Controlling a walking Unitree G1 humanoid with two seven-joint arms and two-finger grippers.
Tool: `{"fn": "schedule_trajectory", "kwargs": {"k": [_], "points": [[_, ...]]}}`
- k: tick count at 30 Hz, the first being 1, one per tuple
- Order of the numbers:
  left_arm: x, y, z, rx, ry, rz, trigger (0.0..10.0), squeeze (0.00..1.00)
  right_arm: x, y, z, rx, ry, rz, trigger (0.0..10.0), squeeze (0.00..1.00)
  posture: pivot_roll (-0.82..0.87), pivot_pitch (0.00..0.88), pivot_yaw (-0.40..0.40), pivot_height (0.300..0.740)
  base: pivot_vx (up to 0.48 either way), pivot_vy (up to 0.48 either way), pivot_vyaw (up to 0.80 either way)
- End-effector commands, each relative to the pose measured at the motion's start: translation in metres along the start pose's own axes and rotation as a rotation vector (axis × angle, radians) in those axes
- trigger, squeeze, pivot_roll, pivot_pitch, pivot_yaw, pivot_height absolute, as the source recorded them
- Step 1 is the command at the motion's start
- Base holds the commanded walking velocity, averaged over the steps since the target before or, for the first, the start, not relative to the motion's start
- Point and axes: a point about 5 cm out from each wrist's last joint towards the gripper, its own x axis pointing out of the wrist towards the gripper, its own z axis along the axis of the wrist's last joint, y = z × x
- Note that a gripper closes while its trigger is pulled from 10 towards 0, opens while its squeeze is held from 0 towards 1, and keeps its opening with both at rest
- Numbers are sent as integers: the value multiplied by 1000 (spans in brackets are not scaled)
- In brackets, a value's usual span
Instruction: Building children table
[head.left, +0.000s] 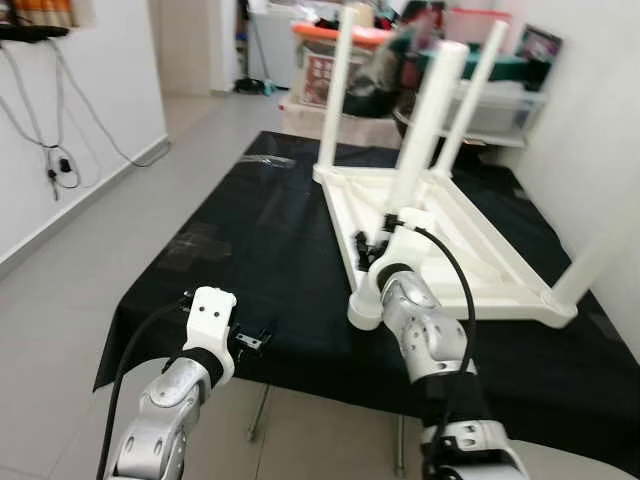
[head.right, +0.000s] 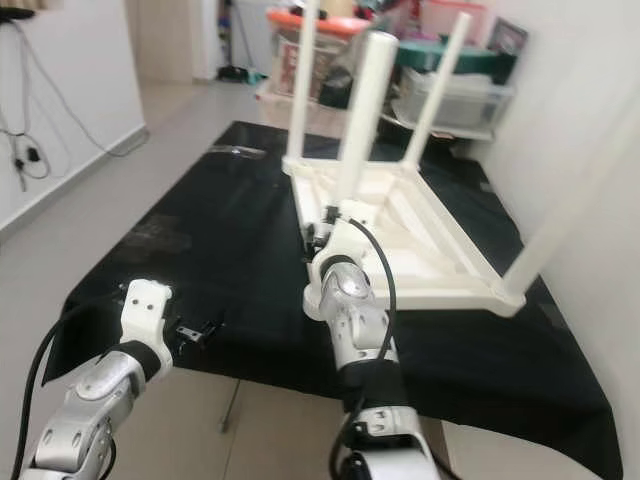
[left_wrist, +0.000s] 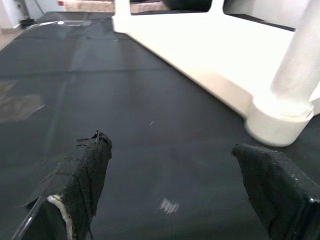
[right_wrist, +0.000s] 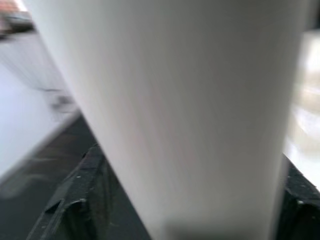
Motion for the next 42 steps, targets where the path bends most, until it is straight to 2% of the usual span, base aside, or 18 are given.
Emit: {"fn": "schedule_trajectory", "kwargs": {"k": [1,7,11,12,16,18,20,21,22,24,28,29,32,33,34,35,41,42], "points": [[-1,-3,-2,-11,9,-11,10000,0,0,27,17,-28,-45,343,10000,0,84,0,-89,740,0,0,0],[-2,-2,-5,-8,18,-10,10000,0,-1,28,20,-163,-35,581,10000,0,93,0,-95,740,0,0,0],[1,-3,-1,-4,8,-12,10000,0,0,34,19,-146,-23,686,10000,0,111,0,-103,740,0,0,0],[1,-2,1,-6,0,-4,10000,0,11,35,5,-193,55,608,0,0,118,0,-107,740,0,0,0],[-2,0,1,-7,2,3,10000,0,21,26,-5,-193,107,433,0,0,122,0,-110,740,0,0,0],[-6,2,-3,-6,12,11,10000,0,28,-6,-15,-131,158,32,0,0,116,0,-108,740,0,0,0],[-7,3,-4,-5,17,14,10000,0,28,-20,-20,-116,175,-129,0,0,116,0,-108,740,0,0,0],[-7,1,-4,-6,16,12,10000,0,12,-56,-24,-44,121,-495,0,0,115,0,-107,740,0,0,0],[-7,1,-4,-6,16,12,10000,0,12,-56,-24,-44,121,-495,0,0,115,0,-107,740,0,0,0],[-5,-1,-2,-6,12,9,10000,0,-18,-85,-32,77,75,-855,0,0,128,0,-108,740,0,0,0],[-6,-1,-1,-11,10,10,10000,0,-24,-74,-31,94,56,-856,0,0,106,0,-92,740,0,0,0],[-8,-2,-5,-10,23,3,10000,0,-21,-38,-20,52,21,-679,10000,0,97,0,-88,740,0,0,0],[-9,-3,-6,-9,29,-2,10000,0,-17,-21,-15,1,0,-573,10000,0,92,0,-86,740,0,0,0],[-8,-4,-6,-9,30,-6,10000,0,-10,6,-5,-37,-71,-355,10000,169,91,0,-89,740,0,0,0],[-8,-4,-6,-9,30,-6,10000,0,-10,6,-5,-37,-71,-355,10000,169,91,0,-89,740,0,0,0],[-6,-3,-4,-9,24,-6,10000,0,-7,15,1,-39,-105,-261,10000,1000,94,0,-93,740,0,0,0],[-3,-1,-1,-11,13,2,10000,0,4,32,22,-24,-127,41,10000,1000,101,0,-97,740,0,0,0],[-5,-1,-2,-12,16,2,10000,0,3,36,33,-60,-152,217,10000,0,101,0,-97,740,0,0,0]]}}
